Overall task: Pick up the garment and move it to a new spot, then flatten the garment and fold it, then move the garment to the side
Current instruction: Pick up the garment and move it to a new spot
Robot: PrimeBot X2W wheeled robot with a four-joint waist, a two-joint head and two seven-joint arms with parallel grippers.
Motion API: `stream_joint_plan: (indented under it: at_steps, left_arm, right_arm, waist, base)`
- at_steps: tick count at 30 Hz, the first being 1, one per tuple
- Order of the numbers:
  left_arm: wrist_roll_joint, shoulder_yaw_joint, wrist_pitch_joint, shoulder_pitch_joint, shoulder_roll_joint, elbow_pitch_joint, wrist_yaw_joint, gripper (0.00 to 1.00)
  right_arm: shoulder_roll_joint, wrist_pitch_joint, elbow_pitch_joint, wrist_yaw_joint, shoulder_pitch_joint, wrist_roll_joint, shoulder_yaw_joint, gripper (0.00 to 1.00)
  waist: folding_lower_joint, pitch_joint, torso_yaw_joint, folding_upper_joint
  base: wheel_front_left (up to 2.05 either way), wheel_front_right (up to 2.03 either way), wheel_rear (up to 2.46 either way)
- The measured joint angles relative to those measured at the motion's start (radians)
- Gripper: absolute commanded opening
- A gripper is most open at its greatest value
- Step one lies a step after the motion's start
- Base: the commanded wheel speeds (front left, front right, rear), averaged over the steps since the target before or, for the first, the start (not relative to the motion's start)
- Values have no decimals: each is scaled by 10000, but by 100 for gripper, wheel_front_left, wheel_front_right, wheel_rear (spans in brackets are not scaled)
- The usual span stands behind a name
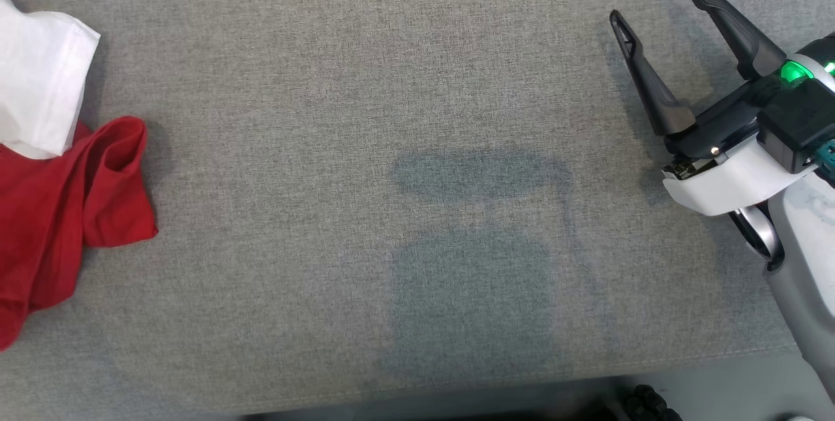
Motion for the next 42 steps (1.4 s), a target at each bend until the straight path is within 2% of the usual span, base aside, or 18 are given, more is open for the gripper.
stream_joint_plan:
  at_steps: [7, 10, 17, 21, 25, 31, 40, 42]
  left_arm:
    - [2, 23, -290, -317, -2, 163, -247, 0]
    - [4, -349, -290, -398, -82, 161, -606, 0]
    - [-19, -1246, -150, -406, -869, 136, -1300, 0]
    - [132, -1785, -50, -405, -909, 136, -1674, 0]
    - [119, -1885, 67, -404, -1053, 130, -1870, 0]
    - [-579, -2514, 190, 128, -2414, 88, -2115, 0]
    - [-2146, -4046, 566, 2548, -5093, -652, -2330, 0]
    - [-2608, -4523, 683, 2933, -5306, -1035, -2351, 0]
  right_arm:
    - [219, 0, 161, 0, 2, 27, 117, 100]
    - [314, 0, 270, 0, 1, 96, 140, 100]
    - [809, 0, 445, 0, 1, 288, 192, 100]
    - [1097, 0, 637, 0, 30, 389, 222, 100]
    - [1392, 0, 748, -12, 151, 449, 251, 100]
    - [1699, 0, 1007, -38, 695, 552, 163, 100]
    - [1816, 0, 1237, -38, 1202, 593, 100, 100]
    - [1831, 0, 1281, -38, 1368, 594, 73, 100]
  waist:
    - [0, -359, 75, 0]
    - [0, -559, 92, 0]
    - [-1, -1162, 55, 0]
    - [-1, -1576, -30, 0]
    - [-1, -2031, -166, 0]
    - [-1, -2842, -519, 0]
    - [-1, -3954, -1046, 0]
    - [-1, -4201, -1172, 1]
  base:
    - [0, 0, 0]
    - [0, 0, 0]
    - [0, 0, 0]
    - [0, 0, 0]
    - [0, 0, 0]
    - [0, 0, 0]
    - [0, 0, 0]
    - [0, 0, 0]
